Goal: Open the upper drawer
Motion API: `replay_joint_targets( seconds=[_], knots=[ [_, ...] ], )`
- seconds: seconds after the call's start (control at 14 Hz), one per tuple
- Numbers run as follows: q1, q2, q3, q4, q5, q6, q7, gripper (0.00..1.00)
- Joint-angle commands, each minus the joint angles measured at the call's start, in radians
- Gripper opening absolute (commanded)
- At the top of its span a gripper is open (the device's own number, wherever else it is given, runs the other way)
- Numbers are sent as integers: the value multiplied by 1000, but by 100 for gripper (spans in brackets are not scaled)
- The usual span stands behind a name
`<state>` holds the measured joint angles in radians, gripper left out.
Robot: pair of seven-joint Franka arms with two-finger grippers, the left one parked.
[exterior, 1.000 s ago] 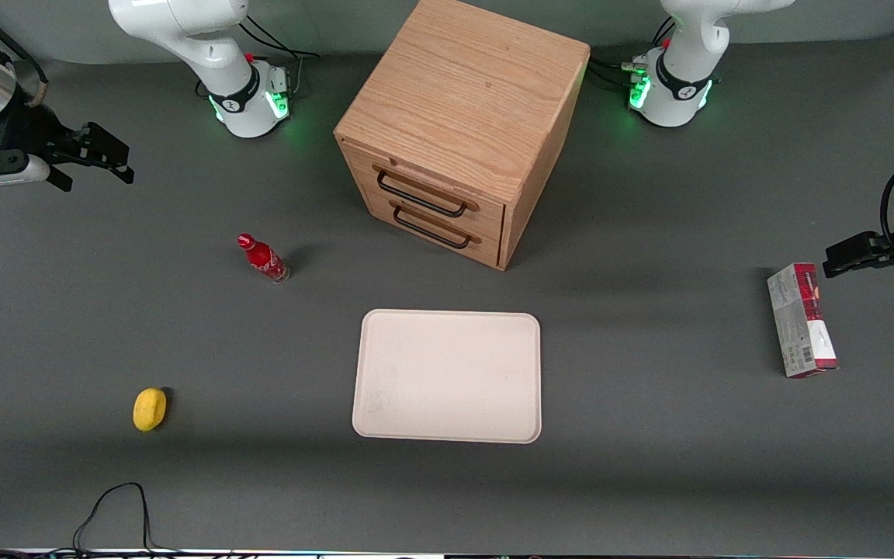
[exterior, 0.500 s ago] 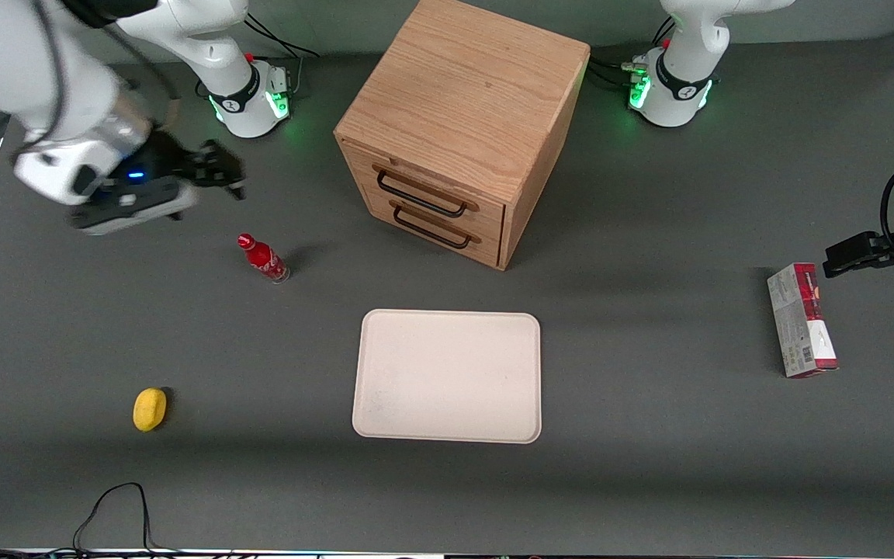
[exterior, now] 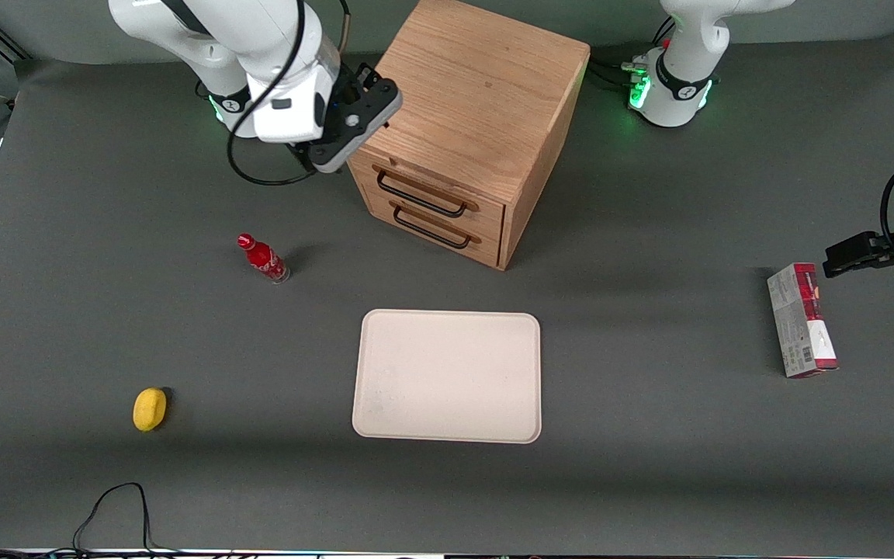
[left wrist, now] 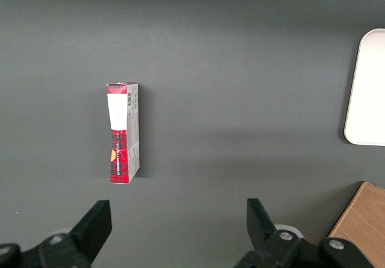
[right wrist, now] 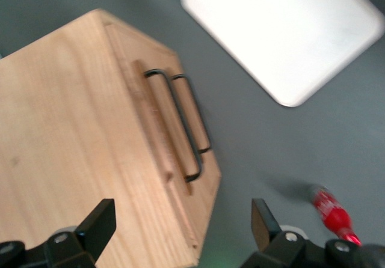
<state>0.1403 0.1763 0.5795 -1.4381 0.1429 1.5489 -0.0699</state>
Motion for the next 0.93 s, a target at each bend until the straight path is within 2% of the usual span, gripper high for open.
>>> replay_joint_targets(
  seconds=[0.0, 0.57, 0.86],
  knots=[
    [-10, 98, -7, 33, 67, -20, -181, 100],
    [-8, 193, -3, -175, 66, 259, -277, 100],
    [-5, 215, 2, -206, 64, 301, -277, 100]
  ],
)
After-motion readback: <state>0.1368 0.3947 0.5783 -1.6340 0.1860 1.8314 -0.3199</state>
